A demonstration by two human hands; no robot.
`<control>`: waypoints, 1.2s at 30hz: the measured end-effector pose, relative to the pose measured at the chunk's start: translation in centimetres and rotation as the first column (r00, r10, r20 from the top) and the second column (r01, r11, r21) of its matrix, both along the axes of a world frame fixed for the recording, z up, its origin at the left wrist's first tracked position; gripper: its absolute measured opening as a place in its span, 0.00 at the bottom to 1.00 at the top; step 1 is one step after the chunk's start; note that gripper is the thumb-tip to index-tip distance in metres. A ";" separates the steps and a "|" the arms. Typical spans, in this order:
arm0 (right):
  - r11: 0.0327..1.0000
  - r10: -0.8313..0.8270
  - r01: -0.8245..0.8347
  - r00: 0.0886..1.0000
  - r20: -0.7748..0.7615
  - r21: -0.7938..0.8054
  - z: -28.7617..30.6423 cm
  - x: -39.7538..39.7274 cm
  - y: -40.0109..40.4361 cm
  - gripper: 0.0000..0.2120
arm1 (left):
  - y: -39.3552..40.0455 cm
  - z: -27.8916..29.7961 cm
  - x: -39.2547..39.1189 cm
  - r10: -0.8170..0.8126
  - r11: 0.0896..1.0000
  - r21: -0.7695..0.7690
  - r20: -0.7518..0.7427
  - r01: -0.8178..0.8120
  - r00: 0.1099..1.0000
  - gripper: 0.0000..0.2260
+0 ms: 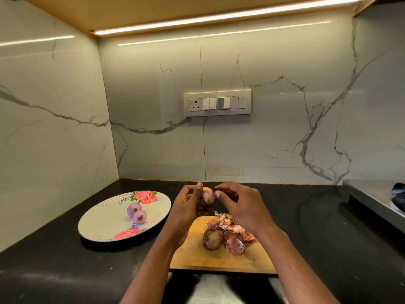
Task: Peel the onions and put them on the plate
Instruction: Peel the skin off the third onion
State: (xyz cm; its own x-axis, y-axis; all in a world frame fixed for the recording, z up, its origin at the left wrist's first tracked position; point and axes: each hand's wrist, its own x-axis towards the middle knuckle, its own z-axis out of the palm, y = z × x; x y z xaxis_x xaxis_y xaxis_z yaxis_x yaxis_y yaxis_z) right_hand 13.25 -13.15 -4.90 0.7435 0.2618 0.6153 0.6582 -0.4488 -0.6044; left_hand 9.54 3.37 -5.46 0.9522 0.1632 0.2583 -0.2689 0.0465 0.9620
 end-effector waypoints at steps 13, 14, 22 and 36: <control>0.995 0.049 -0.056 0.995 0.082 0.086 -0.5 -0.1 0.1 0.10 | 0.2 -0.1 -0.1 -0.043 0.999 0.030 0.008 0.042 0.999 0.19; 0.997 0.035 -0.042 0.993 0.115 0.060 -0.5 -0.1 0.1 0.09 | 0.2 0.0 -0.1 -0.040 0.999 0.028 0.009 0.040 0.999 0.19; 0.999 -0.009 0.000 0.983 0.185 0.052 -0.3 -0.8 0.4 0.06 | 0.1 0.0 -0.1 -0.048 0.996 0.073 0.047 0.045 0.998 0.18; 0.984 0.008 -0.023 0.996 0.084 0.176 -0.2 -0.3 0.6 0.09 | 0.4 0.1 -0.3 -0.062 0.997 0.048 0.073 0.058 0.995 0.18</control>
State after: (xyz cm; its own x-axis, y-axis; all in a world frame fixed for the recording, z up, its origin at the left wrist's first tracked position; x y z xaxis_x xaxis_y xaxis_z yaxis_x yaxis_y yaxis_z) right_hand 12.96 -12.56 -5.09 0.6850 0.1548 0.7119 0.7151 -0.3296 -0.6164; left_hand 9.23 3.74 -5.39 0.9379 0.0926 0.3342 -0.3375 0.0210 0.9411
